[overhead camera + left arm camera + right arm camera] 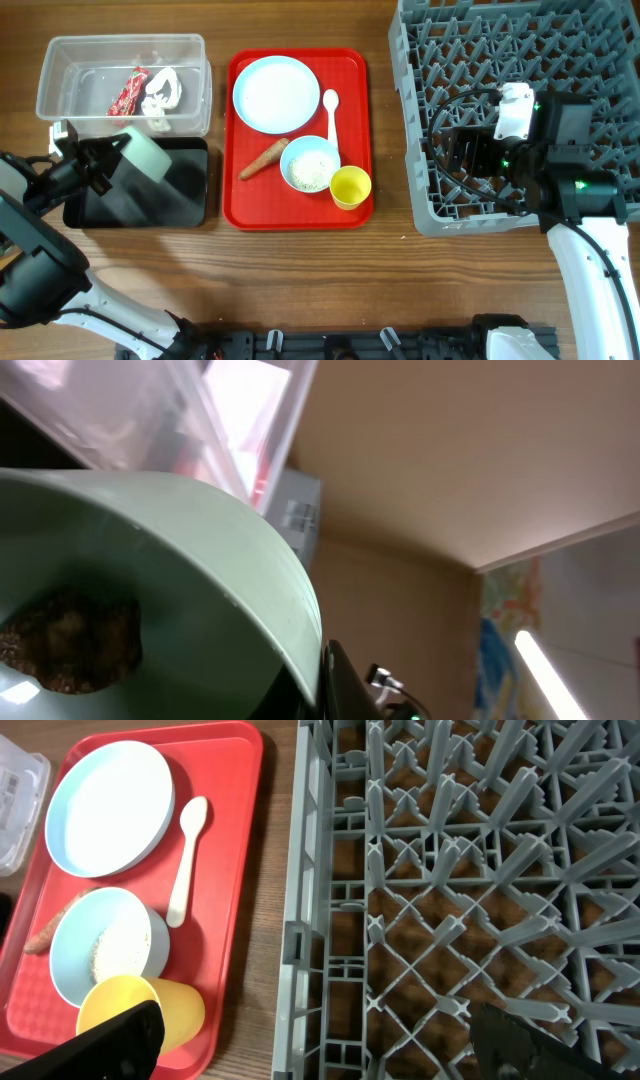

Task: Sort waste into correct bins and load items into the dishwasher rack
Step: 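Carry the green bowl over the black tray and tip out the mushroom, then return the green bowl to the red tray with the left gripper, then grasp the rim of the light-blue rice bowl with the left gripper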

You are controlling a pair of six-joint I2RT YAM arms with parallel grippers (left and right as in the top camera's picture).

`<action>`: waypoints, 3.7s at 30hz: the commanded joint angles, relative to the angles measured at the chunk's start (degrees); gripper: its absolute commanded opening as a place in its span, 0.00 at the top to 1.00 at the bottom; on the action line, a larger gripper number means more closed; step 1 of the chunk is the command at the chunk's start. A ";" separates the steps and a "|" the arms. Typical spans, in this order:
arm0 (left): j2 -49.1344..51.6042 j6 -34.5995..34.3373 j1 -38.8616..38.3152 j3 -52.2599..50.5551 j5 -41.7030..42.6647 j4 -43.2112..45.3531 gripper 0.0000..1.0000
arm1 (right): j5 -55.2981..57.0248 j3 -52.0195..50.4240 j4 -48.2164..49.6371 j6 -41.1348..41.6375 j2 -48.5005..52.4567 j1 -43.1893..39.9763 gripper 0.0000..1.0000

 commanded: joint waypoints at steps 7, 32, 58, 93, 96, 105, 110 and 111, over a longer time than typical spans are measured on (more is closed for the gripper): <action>-1.18 1.16 0.11 0.00 8.76 -3.65 0.96 | -0.98 0.90 -0.22 0.63 0.48 0.31 0.00; -26.67 7.13 -16.94 4.13 -16.68 -1.92 0.96 | -0.98 0.90 -0.13 0.63 0.48 0.31 0.00; -21.22 -23.39 -69.57 -9.16 -74.01 13.29 0.88 | -0.98 0.90 -0.07 0.66 0.48 0.31 0.00; -19.47 12.59 -75.82 -6.69 -73.75 23.67 0.01 | -1.01 0.90 -0.07 0.66 0.48 0.31 0.00; -19.47 15.13 -75.82 -6.73 -73.72 23.69 0.05 | -1.01 0.90 -0.07 0.68 0.48 0.31 0.00; -17.22 17.46 -75.82 -6.75 -72.19 24.87 0.22 | -0.98 0.90 -0.04 0.66 0.48 0.31 0.00; -13.14 17.46 -75.82 -6.75 -72.02 25.38 0.24 | -0.98 0.90 -0.04 0.63 0.48 0.31 0.00; -12.55 17.46 -75.82 -6.75 -72.02 25.44 0.24 | -0.98 0.90 -0.04 0.66 0.48 0.31 0.00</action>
